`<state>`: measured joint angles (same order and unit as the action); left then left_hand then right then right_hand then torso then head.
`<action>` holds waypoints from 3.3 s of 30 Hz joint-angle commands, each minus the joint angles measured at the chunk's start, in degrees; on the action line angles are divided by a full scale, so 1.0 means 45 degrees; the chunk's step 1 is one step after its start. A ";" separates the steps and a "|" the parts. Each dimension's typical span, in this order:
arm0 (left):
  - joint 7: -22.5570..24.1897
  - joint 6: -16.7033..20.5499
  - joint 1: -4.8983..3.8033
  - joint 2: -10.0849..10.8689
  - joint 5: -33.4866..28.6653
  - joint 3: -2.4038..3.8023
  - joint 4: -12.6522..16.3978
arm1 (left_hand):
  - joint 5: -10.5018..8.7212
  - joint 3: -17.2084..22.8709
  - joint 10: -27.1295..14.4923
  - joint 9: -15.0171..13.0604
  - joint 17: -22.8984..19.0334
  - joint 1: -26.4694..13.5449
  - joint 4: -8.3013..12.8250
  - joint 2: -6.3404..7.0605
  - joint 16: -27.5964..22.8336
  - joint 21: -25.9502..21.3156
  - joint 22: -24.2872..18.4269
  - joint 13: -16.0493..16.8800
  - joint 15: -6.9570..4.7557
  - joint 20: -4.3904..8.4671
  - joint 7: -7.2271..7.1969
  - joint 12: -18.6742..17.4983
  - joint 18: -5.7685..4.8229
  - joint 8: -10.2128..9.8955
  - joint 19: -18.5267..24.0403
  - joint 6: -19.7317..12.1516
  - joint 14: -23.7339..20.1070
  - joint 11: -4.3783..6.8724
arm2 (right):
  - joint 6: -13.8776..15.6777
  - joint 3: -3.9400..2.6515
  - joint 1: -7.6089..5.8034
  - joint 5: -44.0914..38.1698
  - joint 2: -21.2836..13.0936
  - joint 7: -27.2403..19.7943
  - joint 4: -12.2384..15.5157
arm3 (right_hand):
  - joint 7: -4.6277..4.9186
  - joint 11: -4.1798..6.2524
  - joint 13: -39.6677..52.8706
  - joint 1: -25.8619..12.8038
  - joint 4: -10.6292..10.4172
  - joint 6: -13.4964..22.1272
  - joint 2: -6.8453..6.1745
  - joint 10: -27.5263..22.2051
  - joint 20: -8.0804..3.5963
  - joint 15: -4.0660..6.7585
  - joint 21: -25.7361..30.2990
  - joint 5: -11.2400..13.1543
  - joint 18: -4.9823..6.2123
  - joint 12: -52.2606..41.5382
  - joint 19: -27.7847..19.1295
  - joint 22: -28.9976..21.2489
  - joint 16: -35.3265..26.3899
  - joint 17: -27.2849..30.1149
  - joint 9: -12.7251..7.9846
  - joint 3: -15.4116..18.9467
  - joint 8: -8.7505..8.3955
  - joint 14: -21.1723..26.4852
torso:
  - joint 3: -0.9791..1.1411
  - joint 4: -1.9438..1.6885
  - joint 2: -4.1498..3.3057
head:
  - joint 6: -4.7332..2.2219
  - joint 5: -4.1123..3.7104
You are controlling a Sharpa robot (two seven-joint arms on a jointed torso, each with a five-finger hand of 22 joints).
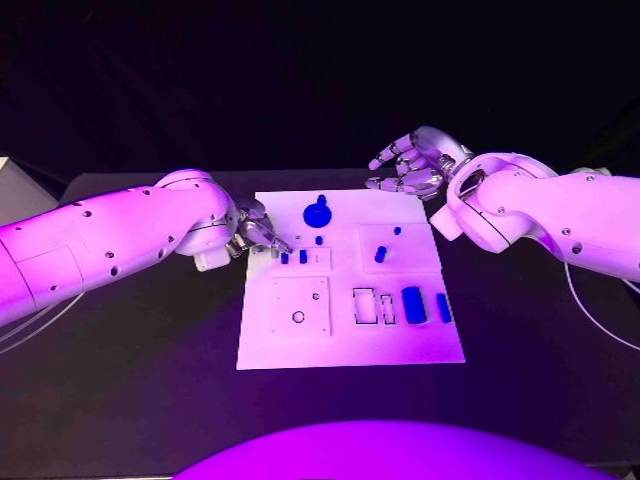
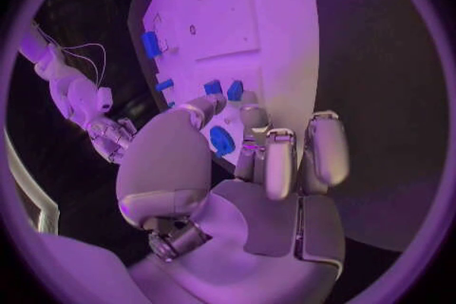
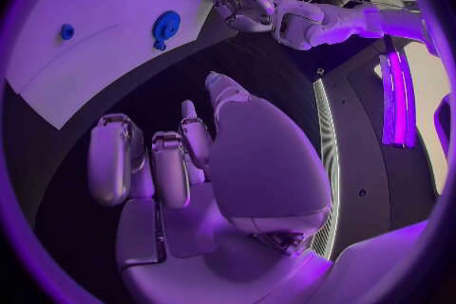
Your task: Assemble the parts on the task board
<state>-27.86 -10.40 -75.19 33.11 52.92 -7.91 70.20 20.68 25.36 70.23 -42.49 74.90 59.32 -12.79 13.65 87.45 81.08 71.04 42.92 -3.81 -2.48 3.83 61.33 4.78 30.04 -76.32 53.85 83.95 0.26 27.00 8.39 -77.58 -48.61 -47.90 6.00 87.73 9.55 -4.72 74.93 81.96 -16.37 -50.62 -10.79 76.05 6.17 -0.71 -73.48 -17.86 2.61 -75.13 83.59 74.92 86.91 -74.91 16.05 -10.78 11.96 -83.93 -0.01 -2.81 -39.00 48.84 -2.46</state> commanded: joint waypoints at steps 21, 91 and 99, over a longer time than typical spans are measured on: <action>0.6082 0.4152 0.0164 0.0358 -0.1687 0.0239 0.0508 | -0.1288 -0.0550 -0.5528 0.0687 -0.6494 0.4658 0.0007 -0.0767 -0.5336 -0.4969 -0.6691 -0.3103 0.1386 -0.1240 0.1478 -0.2445 0.1206 -0.0096 0.6176 -0.3474 -0.5026 -0.1443 | -0.0003 -0.0001 0.0021 0.0001 -0.0025 -0.0205 -0.0032 | -0.0007 0.0024 0.0010 -0.0150 -0.0016 0.0098 0.0025 -0.0088 -0.0033 0.0115 0.0057 -0.0085 0.0236 0.0081 -0.0083 0.1006 -0.0033 -0.2127 -0.0022 -0.0061 0.0055 -0.0994 | 0.0005 -0.0031 0.0002 | -0.0203 -0.0107; 0.5963 0.2932 0.0711 -0.2096 0.5922 -0.0165 -0.1548 | -0.1499 0.1972 -0.4449 0.4698 -0.4946 0.4812 0.2092 -0.0020 -0.1732 -0.2474 -0.3630 -0.7111 0.1257 -0.1172 0.1070 -0.5312 0.0797 -0.1662 0.3705 -0.0717 -0.2385 -0.1306 | 0.0000 0.0003 0.0027 0.0001 0.0019 -0.0203 0.0007 | -0.0005 0.0023 -0.0033 -0.0163 -0.0010 0.0120 0.0036 -0.0131 -0.0032 0.0114 0.0109 -0.0101 0.0245 0.0124 -0.0099 0.0976 -0.0051 -0.2100 -0.0027 -0.0094 0.0062 -0.0985 | 0.0023 0.0010 -0.0017 | -0.0337 -0.0294; 0.5970 0.2814 0.0715 -0.2187 0.5879 -0.0175 -0.1652 | -0.1507 0.1999 -0.4395 0.4715 -0.4937 0.4784 0.2109 -0.0034 -0.1716 -0.2436 -0.3580 -0.7135 0.1252 -0.1166 0.1069 -0.5349 0.0787 -0.1693 0.3677 -0.0695 -0.2367 -0.1299 | -0.0005 0.0003 0.0027 0.0001 0.0017 -0.0200 0.0023 | -0.0005 0.0023 -0.0033 -0.0163 -0.0010 0.0120 0.0036 -0.0131 -0.0032 0.0114 0.0109 -0.0101 0.0245 0.0124 -0.0099 0.0976 -0.0051 -0.2100 -0.0027 -0.0094 0.0062 -0.0985 | 0.0017 0.0003 -0.0011 | -0.0324 -0.0309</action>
<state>-1.02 3.57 -72.01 23.46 79.38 -8.70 62.84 14.18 34.00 50.01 -21.32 52.64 80.95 -3.24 14.19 79.38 69.85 54.89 10.89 1.86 -7.58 8.67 37.45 8.80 22.58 -59.39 50.22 72.90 -5.52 27.09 8.41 -77.48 -48.42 -47.81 5.73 87.71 9.52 -4.52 74.85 81.66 -16.37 -50.65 -10.48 75.84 5.96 -0.72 -73.10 -18.10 2.61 -74.89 83.39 74.91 86.91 -74.91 16.02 -10.78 11.96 -83.93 0.08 -2.77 -39.04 47.35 -3.81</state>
